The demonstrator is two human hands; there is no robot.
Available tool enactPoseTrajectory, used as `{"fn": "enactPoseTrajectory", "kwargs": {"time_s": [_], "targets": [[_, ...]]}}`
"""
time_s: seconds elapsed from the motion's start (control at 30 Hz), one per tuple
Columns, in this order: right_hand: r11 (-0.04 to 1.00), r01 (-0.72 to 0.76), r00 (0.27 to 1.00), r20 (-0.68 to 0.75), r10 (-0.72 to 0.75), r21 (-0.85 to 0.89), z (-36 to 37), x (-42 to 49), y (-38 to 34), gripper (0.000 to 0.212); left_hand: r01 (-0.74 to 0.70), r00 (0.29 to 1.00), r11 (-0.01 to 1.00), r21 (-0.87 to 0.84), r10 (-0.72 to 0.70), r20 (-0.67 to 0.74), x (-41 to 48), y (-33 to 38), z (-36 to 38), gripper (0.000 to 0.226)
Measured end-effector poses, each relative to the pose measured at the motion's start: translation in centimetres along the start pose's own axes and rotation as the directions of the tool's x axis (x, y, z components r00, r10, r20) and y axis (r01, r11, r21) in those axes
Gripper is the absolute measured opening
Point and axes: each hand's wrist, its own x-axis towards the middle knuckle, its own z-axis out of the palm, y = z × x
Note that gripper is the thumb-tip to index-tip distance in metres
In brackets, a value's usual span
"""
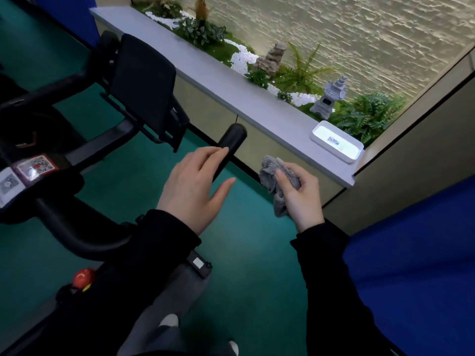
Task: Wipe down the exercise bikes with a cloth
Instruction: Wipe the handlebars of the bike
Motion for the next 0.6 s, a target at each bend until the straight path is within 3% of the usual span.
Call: {"fn": "enactPoseTrajectory", "kwargs": {"time_s": [0.13, 0.37, 0.6], "targets": [[1.000, 0.014, 1.000, 0.010, -0.014, -0.011, -3.5, -1.0, 1.5, 0.023, -0.063, 0.998, 0.998, 0.005, 0.063, -0.006, -0.8, 4.0, 2.8, 0.034], [0.997, -0.039, 0.996, -0.079, 0.034, -0.063, -11.5, -4.0, 5.0, 0.011, -0.070, 0.968, 0.997, 0.025, 0.062, 0.241, -2.2, 8.9, 10.2, 0.037], [0.984, -0.168, 0.961, -0.233, 0.152, -0.052, -18.5, -7.8, 8.9, 0.011, -0.136, 0.854, 0.988, 0.077, 0.078, 0.514, -3.4, 11.3, 17.2, 0.051]]}}
